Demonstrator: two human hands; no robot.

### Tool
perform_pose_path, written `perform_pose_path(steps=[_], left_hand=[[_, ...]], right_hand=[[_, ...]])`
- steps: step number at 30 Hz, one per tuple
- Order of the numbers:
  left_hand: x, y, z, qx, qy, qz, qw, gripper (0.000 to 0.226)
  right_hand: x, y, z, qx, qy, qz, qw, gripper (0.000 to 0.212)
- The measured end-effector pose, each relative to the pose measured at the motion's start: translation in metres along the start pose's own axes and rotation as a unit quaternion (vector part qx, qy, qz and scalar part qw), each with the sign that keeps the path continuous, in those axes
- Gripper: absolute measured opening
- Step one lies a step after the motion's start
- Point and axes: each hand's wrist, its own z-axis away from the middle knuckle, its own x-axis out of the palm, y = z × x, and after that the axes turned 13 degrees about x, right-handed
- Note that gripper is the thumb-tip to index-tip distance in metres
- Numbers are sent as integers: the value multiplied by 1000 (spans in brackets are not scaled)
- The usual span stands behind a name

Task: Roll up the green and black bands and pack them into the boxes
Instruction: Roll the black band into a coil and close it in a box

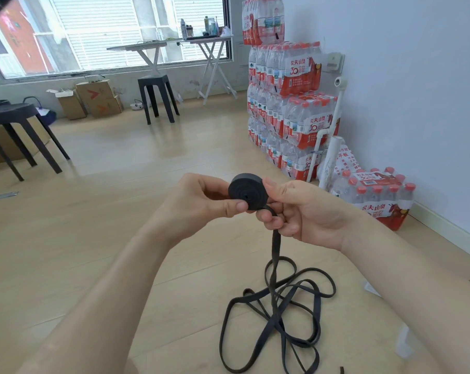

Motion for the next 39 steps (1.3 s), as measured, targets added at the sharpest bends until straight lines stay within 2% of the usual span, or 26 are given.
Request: perform_pose_path(steps=[8,10,13,17,19,21,23,25,27,32,34,36,39], left_hand=[[-1,-3,-2,36,24,-33,999,19],[-1,-4,-2,48,33,-23,998,27],[1,-7,-3,52,45,25,997,26],[12,-5,-3,24,43,80,996,30],[12,-1,-4,22,53,17,998,24],[9,0,-5,30,39,-103,993,13],[3,0,-5,29,21,-200,979,19],[-1,1,-4,22,-1,-234,972,22],[-2,2,-3,24,-28,-259,965,14],[-1,3,-4,58,-65,-342,936,8],[1,3,-5,62,-85,-359,927,9],[3,0,-5,65,-65,-320,943,9],[2,0,-3,29,-21,-149,988,13]], right_hand=[[-2,0,0,50,-11,40,998,58],[-2,0,0,40,-13,24,999,55],[-2,1,-1,7,-18,-20,1000,47],[0,3,-2,-23,-33,-64,997,37],[0,3,-2,-21,-32,-52,998,38],[-2,2,-1,-3,-1,13,1000,43],[-4,1,0,22,47,91,995,47],[-2,0,1,28,72,134,988,51],[0,0,0,26,83,156,984,56],[5,3,-5,32,100,181,978,69],[5,5,-6,29,103,180,978,67],[3,5,-6,20,84,157,984,63],[-3,5,-5,-7,30,77,997,60]])
